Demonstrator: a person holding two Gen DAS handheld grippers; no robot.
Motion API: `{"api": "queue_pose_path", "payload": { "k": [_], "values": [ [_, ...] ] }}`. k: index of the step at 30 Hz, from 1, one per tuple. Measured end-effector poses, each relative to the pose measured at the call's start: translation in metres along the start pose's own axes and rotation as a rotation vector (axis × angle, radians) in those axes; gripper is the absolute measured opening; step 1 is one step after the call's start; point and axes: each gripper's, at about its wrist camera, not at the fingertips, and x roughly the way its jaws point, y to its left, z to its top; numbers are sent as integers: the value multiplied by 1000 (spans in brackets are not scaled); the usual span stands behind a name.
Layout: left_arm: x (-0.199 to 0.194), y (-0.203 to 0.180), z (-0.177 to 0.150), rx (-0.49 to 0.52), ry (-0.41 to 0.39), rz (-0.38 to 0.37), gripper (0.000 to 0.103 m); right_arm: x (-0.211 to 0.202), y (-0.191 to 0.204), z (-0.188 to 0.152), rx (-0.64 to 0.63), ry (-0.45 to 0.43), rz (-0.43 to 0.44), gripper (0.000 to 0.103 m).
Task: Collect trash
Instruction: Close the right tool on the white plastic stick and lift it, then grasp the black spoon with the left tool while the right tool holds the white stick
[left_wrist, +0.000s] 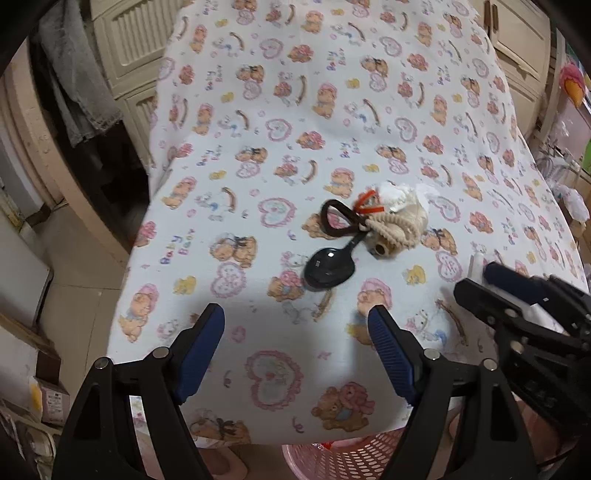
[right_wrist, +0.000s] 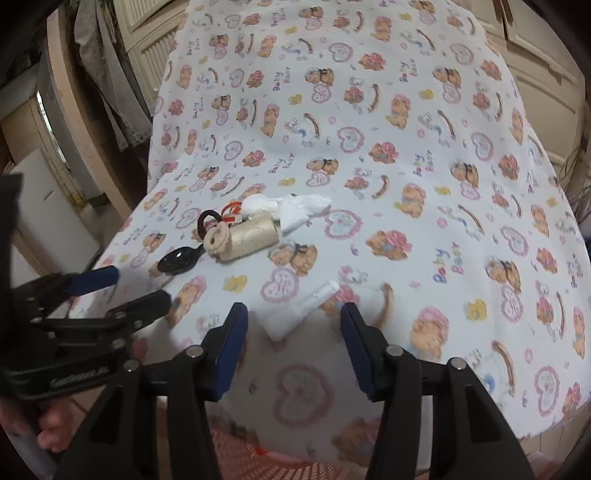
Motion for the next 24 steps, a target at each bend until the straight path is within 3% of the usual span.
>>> {"api": "queue_pose_path", "payload": {
  "k": [3,12,13,18,20,22,24],
  "values": [
    [-2,6,2,-21,-8,-18,79,6,9,2,-40,-14,-9,20],
    [8,23,4,-121,25,-68,78,-5,8,-14,-153,-38,27,19],
    [8,22,4,-122,26,-78,78,-7,6,-15,-161,-42,27,14],
    [11,10,7,-92,22,-118,78,-14,-3,-19,-119,-44,64,13],
    [14,11,9,-124,23,-153,72,-16,-2,-19,-118,-45,43,13],
    [19,18,11,-208,28,-223,58,-17,-1,-19,-121,-51,29,13],
    [21,26,12,-285,21,-244,51,-19,-2,-18,-113,-54,25,13]
  ]
}}
